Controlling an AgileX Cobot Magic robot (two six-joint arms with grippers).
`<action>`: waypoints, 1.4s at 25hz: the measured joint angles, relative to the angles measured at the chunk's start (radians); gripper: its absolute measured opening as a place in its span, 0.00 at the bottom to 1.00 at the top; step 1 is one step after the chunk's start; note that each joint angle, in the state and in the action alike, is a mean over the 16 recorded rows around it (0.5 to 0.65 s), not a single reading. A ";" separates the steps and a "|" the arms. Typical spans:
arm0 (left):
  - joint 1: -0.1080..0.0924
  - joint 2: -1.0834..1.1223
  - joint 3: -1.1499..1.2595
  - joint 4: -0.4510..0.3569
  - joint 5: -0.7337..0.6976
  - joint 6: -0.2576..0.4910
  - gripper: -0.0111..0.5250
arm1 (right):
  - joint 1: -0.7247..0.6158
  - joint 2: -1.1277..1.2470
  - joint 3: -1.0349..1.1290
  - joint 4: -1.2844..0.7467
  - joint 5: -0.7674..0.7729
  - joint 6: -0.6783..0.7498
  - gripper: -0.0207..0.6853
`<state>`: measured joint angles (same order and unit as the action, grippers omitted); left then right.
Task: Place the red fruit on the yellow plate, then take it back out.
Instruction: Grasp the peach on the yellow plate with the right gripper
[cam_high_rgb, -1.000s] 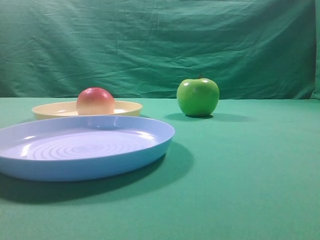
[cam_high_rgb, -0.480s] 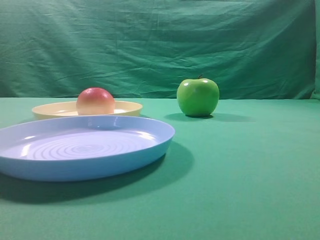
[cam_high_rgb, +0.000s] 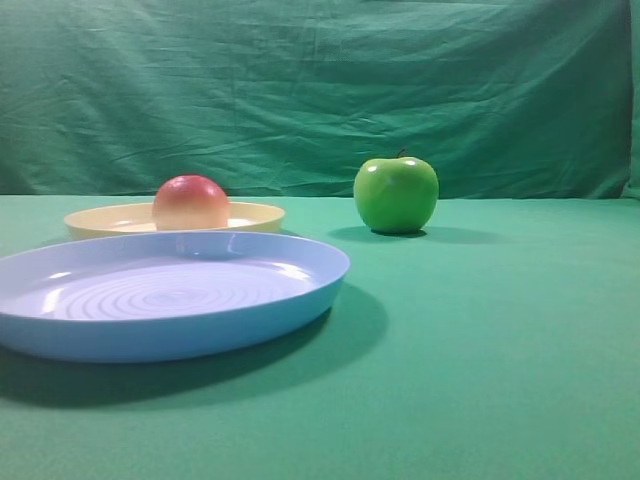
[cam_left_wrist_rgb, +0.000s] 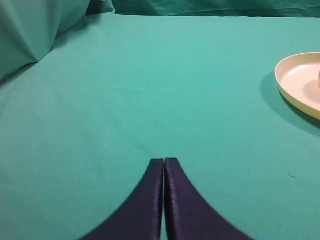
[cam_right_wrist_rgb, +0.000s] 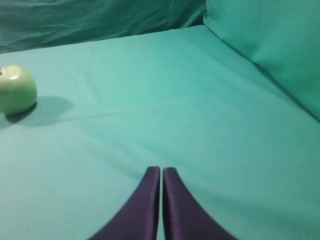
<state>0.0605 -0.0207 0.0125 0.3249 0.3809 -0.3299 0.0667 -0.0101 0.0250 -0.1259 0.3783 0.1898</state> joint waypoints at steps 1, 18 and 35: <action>0.000 0.000 0.000 0.000 0.000 0.000 0.02 | 0.001 0.000 0.000 0.005 0.006 0.000 0.03; 0.000 0.000 0.000 0.000 0.000 0.000 0.02 | 0.035 0.024 -0.021 0.023 -0.120 -0.006 0.03; 0.000 0.000 0.000 0.000 0.000 0.000 0.02 | 0.291 0.531 -0.556 0.026 0.132 -0.150 0.03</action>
<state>0.0605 -0.0207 0.0125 0.3249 0.3809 -0.3299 0.3577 0.5209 -0.5312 -0.0995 0.5100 0.0401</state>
